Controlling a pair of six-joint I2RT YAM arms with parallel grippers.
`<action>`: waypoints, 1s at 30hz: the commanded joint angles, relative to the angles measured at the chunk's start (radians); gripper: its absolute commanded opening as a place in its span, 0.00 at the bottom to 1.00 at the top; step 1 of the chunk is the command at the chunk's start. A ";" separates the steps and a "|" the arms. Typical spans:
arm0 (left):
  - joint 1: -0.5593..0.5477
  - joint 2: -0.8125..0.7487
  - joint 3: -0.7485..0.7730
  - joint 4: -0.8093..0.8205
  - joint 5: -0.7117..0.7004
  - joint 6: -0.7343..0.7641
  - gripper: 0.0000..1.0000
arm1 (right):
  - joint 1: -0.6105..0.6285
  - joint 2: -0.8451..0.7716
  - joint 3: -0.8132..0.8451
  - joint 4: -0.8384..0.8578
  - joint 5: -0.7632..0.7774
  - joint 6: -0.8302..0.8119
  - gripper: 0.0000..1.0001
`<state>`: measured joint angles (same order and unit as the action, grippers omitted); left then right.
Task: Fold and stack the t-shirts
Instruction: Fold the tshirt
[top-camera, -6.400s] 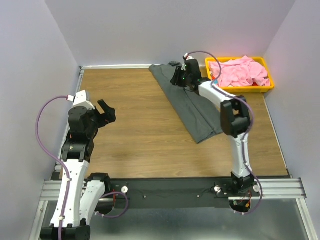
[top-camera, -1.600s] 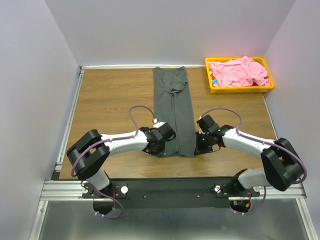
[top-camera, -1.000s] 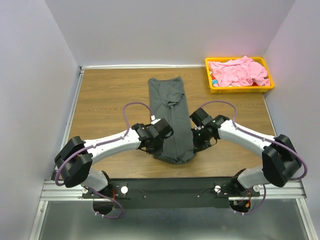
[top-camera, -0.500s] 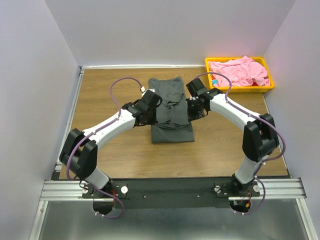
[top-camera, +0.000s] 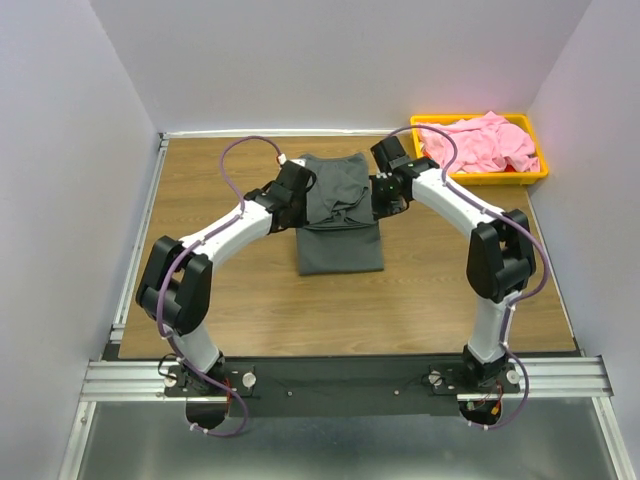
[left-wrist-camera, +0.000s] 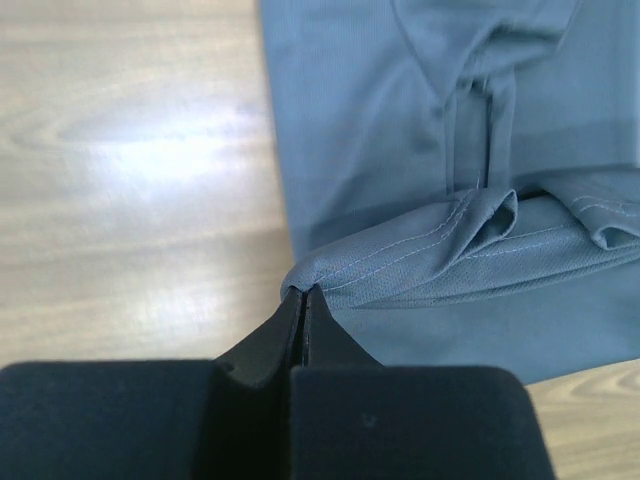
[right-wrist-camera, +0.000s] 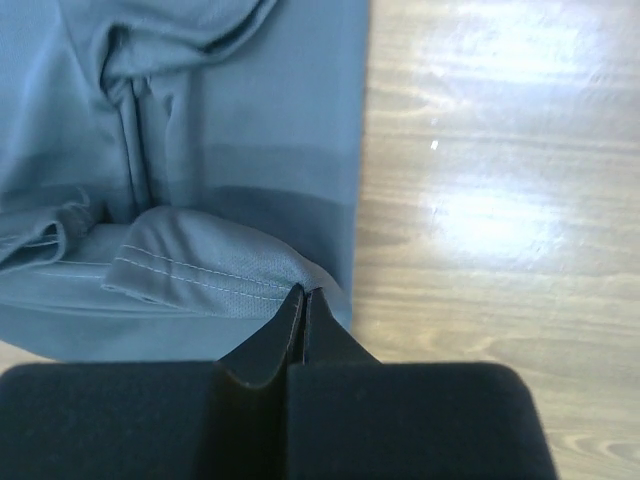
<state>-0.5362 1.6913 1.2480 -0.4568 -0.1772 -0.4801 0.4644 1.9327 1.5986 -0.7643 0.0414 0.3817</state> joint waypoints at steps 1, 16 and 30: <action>0.031 0.024 0.056 0.066 -0.018 0.058 0.00 | -0.023 0.037 0.064 -0.003 0.037 -0.021 0.01; 0.100 0.169 0.157 0.150 0.010 0.127 0.00 | -0.055 0.167 0.201 0.037 0.048 -0.033 0.01; 0.122 0.309 0.203 0.242 0.044 0.172 0.00 | -0.067 0.267 0.215 0.111 0.083 -0.032 0.01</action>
<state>-0.4240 1.9598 1.4261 -0.2497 -0.1501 -0.3347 0.4103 2.1593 1.7981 -0.6895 0.0795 0.3641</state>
